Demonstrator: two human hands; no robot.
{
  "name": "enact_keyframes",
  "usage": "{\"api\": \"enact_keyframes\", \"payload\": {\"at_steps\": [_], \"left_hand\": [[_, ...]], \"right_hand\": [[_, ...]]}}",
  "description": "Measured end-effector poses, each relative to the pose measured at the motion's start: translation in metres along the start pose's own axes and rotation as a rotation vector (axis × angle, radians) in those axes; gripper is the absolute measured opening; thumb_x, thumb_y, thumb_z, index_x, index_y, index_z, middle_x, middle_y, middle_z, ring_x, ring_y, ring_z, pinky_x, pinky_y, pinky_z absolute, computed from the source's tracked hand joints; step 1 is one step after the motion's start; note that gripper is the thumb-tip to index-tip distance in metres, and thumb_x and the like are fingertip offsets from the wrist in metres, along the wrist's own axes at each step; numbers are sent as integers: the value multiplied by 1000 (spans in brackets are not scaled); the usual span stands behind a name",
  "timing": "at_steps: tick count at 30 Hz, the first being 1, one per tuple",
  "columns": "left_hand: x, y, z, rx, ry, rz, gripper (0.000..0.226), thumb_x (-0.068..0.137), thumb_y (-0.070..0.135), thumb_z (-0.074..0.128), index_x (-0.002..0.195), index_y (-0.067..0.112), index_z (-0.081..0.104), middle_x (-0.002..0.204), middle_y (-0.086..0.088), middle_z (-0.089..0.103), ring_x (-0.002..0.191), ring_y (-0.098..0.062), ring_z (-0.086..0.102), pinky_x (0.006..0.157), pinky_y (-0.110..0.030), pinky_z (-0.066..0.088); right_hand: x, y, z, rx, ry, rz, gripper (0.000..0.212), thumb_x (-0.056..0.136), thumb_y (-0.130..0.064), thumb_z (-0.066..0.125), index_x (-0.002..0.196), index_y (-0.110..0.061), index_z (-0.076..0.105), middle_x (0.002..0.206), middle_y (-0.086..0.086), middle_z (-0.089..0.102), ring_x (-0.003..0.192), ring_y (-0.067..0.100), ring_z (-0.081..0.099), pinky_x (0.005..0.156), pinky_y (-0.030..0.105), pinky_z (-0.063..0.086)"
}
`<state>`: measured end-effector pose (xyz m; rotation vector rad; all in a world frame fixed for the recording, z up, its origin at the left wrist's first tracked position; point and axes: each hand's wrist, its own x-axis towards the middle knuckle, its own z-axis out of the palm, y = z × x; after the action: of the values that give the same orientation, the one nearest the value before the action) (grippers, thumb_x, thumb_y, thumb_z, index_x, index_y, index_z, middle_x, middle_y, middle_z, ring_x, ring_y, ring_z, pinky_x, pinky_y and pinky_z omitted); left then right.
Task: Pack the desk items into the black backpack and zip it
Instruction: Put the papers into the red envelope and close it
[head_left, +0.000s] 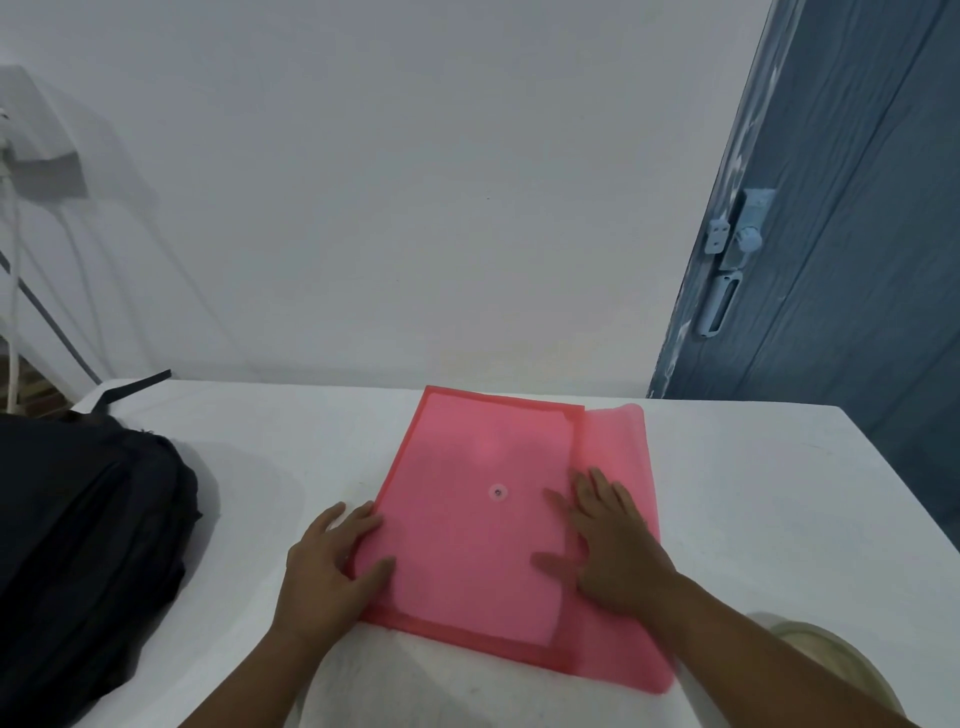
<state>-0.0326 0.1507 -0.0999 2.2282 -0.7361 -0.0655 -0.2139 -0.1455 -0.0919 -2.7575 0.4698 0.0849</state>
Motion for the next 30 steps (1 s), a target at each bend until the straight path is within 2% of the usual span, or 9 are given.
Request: {"api": "enact_keyframes", "payload": {"at_steps": [4, 11, 14, 18, 21, 24, 26, 28, 30], "left_hand": [[0, 3, 0, 4, -1, 0, 71, 62, 63, 60, 124, 29, 70, 137, 20, 57, 142, -13, 37, 111, -35, 33], [1, 1, 0, 19, -4, 9, 70, 64, 62, 60, 124, 28, 70, 139, 15, 58, 141, -19, 41, 115, -49, 36], [3, -3, 2, 22, -2, 34, 61, 66, 59, 61, 123, 39, 69, 144, 12, 55, 140, -21, 42, 113, -57, 37], [4, -4, 5, 34, -56, 94, 43, 69, 57, 60, 111, 65, 63, 145, 16, 51, 142, -21, 42, 113, -61, 34], [4, 0, 2, 135, -110, 85, 56, 65, 67, 59, 111, 40, 74, 150, 19, 36, 151, -25, 29, 115, -59, 31], [7, 16, -14, 301, -295, -26, 43, 63, 76, 69, 96, 49, 66, 160, 21, 5, 156, -22, -3, 119, -56, 19], [6, 23, -25, 424, -359, 32, 40, 63, 80, 63, 79, 44, 58, 159, 21, 1, 155, -22, -9, 122, -55, 8], [-1, 29, -33, 496, -433, 91, 52, 59, 86, 44, 69, 36, 48, 163, 19, 13, 156, -20, -1, 123, -50, 1], [-10, 32, -36, 563, -484, 133, 60, 60, 88, 36, 70, 30, 47, 160, 14, 34, 153, -17, 19, 125, -46, -3]], "right_hand": [[0, 1, -1, 70, 49, 35, 123, 61, -94, 19, 160, -20, 11, 168, 1, 1, 145, 6, -18, 116, 28, -17], [-1, -5, -3, -33, -15, 34, 106, 71, -92, 17, 157, -34, -6, 155, -7, -24, 143, 9, -28, 122, 36, -15], [-2, -5, -2, 222, 127, 92, 100, 82, -72, 59, 157, -23, 15, 156, -15, 3, 148, 6, -3, 122, 27, -3], [-5, 2, -8, 595, 510, 203, 22, 92, -14, 70, 112, -19, 75, 121, -11, 68, 118, 20, 64, 102, 8, 37], [-6, -3, -23, 390, 386, 185, 8, 93, -31, 67, 98, -28, 73, 101, -12, 71, 103, 10, 64, 114, 30, 37], [-3, -21, -26, -137, 270, 164, 31, 81, -51, 68, 102, -27, 71, 110, -7, 65, 117, 18, 55, 120, 42, -2], [-6, -39, -31, -183, 348, 261, 46, 79, -47, 71, 119, -25, 67, 134, 3, 58, 134, 26, 44, 119, 48, -6], [-8, -54, -39, -110, 378, 411, 66, 79, -41, 71, 139, -25, 50, 156, 8, 34, 146, 32, 25, 118, 52, 15], [-7, -67, -46, 123, 374, 559, 73, 78, -27, 70, 144, -24, 38, 155, 8, 29, 139, 33, 32, 100, 46, 45]]}}
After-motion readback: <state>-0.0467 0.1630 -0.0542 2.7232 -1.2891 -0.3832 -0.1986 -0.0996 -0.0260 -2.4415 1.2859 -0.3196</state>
